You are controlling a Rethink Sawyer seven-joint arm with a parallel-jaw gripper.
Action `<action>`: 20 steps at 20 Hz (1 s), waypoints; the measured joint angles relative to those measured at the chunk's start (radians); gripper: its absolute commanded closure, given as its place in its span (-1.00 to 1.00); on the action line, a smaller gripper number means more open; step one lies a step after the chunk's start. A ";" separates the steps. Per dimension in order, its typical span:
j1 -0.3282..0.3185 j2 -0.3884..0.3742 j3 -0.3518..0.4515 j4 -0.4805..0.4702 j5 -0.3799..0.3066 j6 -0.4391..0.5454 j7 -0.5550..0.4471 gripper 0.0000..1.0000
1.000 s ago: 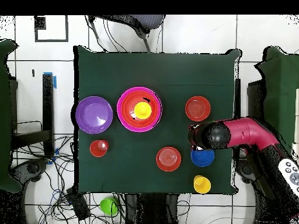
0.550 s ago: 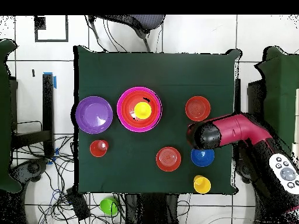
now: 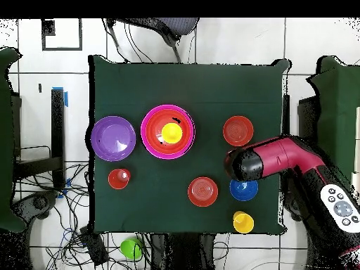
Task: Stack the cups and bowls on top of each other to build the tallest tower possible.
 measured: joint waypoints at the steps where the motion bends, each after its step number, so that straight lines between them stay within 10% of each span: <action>1: 0.000 0.000 -0.002 -0.001 -0.005 0.000 -0.003 -1.00; 20: 0.060 0.005 -0.110 -0.039 -0.112 0.000 -0.013 -1.00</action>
